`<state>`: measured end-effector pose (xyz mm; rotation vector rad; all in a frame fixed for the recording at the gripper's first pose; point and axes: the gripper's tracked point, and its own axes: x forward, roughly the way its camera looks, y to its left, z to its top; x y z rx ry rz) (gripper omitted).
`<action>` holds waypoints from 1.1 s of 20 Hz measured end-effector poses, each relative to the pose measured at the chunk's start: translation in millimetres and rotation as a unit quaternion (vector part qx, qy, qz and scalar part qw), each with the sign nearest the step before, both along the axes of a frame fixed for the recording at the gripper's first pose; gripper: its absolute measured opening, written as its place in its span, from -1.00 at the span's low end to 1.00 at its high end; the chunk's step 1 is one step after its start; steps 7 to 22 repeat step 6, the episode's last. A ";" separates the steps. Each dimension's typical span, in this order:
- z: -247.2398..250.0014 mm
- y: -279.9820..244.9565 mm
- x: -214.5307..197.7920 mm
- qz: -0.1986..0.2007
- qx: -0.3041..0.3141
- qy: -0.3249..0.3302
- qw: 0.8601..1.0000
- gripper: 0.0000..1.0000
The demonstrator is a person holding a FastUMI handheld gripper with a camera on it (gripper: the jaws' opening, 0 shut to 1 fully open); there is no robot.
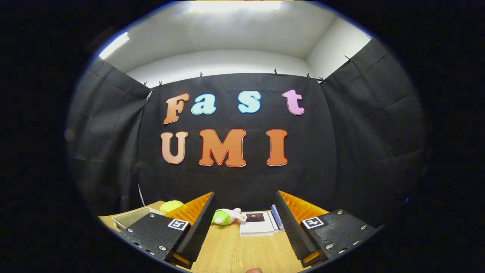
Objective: Open the storage box then place both shoes into the box .Put the left shoe in first, then the right shoe, with the right side of both shoes facing outward in a uniform manner.
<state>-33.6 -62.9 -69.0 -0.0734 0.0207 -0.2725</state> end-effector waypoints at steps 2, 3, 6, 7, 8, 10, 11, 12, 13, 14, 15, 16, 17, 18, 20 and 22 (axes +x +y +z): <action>2.1 -7.5 -0.7 -0.007 -0.001 -0.003 1.000 0.86; 2.2 -8.8 -0.7 -0.007 -0.001 -0.003 1.000 0.86; -0.3 -11.2 -0.8 -0.006 0.001 0.000 1.000 0.85; -0.3 -11.2 -0.8 -0.006 0.001 0.000 1.000 0.85; -0.3 -11.2 -0.8 -0.006 0.001 0.000 1.000 0.85; -0.3 -11.2 -0.8 -0.006 0.001 0.000 1.000 0.85; -0.3 -11.2 -0.8 -0.006 0.001 0.000 1.000 0.85; -0.3 -11.2 -0.8 -0.006 0.001 0.000 1.000 0.85; -0.3 -11.2 -0.8 -0.006 0.001 0.000 1.000 0.85; -0.3 -11.2 -0.8 -0.006 0.001 0.000 1.000 0.85; -0.3 -11.2 -0.8 -0.006 0.001 0.000 1.000 0.85; -0.3 -11.2 -0.8 -0.006 0.001 0.000 1.000 0.85; -0.3 -11.2 -0.8 -0.006 0.001 0.000 1.000 0.85; -0.3 -11.2 -0.8 -0.006 0.001 0.000 1.000 0.85; -0.3 -11.2 -0.8 -0.006 0.001 0.000 1.000 0.85; -0.3 -11.2 -0.8 -0.006 0.001 0.000 1.000 0.85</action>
